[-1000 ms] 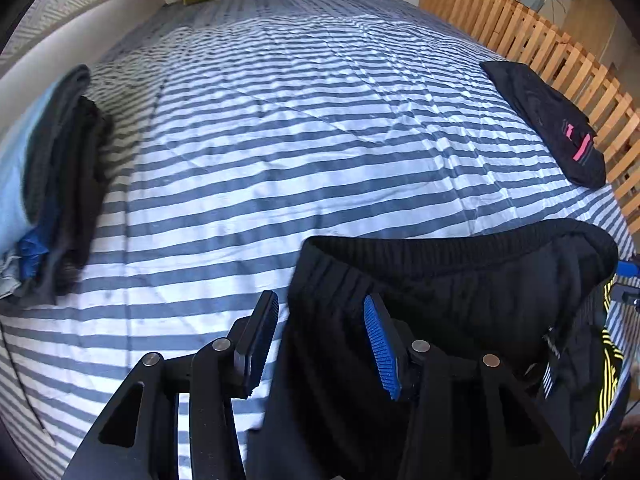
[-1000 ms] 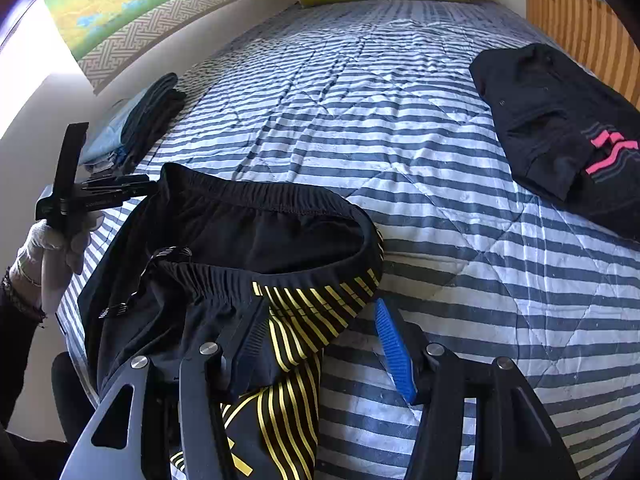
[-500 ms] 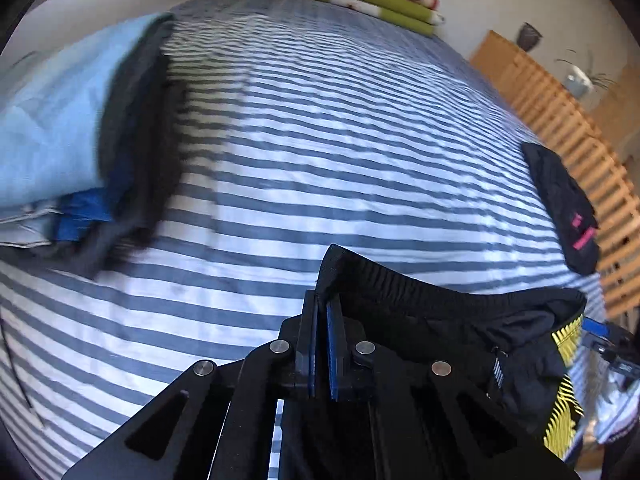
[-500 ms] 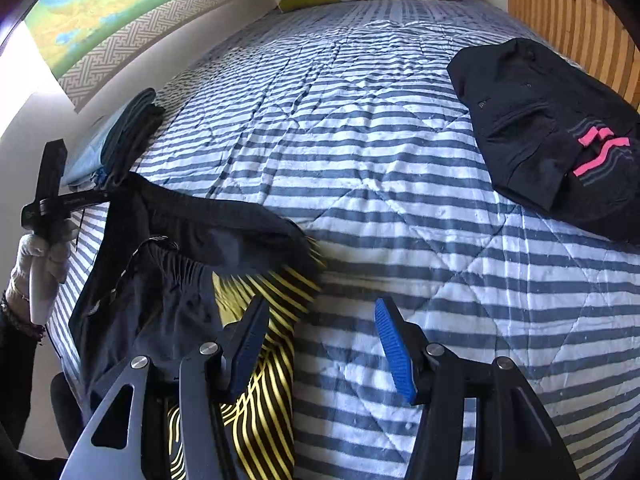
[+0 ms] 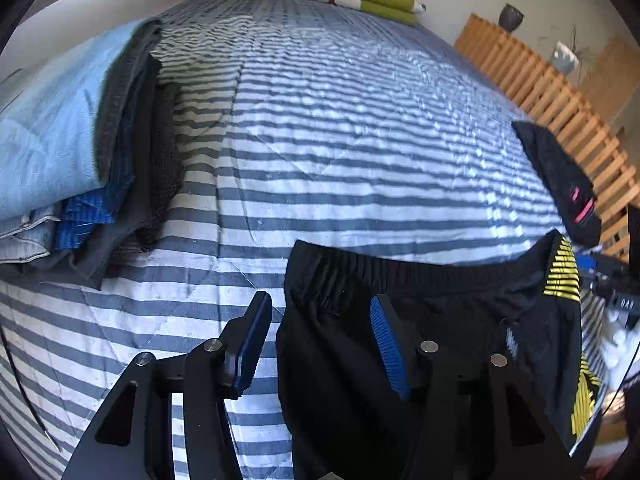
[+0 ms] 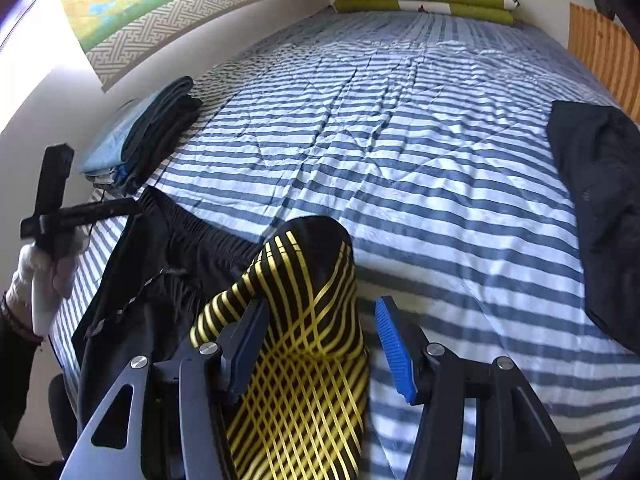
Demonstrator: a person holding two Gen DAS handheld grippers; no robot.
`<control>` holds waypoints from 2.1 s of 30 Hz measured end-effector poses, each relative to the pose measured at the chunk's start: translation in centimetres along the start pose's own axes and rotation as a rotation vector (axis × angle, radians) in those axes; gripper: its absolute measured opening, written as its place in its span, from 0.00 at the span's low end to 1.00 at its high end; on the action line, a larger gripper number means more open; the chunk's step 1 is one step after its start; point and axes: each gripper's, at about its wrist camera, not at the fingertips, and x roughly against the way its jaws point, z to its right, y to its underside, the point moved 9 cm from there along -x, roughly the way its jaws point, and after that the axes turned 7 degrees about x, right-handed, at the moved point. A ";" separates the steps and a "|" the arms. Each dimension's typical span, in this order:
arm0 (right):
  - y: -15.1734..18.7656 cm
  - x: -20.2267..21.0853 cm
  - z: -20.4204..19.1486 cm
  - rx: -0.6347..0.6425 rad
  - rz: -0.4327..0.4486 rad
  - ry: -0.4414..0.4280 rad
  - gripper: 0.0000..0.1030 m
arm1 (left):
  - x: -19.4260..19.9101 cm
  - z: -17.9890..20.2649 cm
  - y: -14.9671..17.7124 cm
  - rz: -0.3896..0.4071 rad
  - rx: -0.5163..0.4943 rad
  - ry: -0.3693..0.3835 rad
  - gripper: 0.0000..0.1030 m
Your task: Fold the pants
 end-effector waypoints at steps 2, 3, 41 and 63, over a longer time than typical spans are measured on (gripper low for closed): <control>-0.4 -1.4 -0.3 -0.021 -0.018 -0.040 0.50 | -0.9 0.2 0.1 -0.010 -0.024 -0.018 0.53; -0.6 -1.8 -0.4 -0.037 -0.025 -0.065 0.50 | -1.3 0.3 0.1 -0.008 -0.035 -0.027 0.53; -0.1 44.2 -11.4 0.158 0.599 0.174 0.01 | 46.5 17.7 6.4 0.507 -0.129 0.226 0.05; -3.5 1.7 8.2 -0.133 -0.033 0.143 0.36 | -0.1 6.2 -1.8 -0.032 -0.071 -0.151 0.47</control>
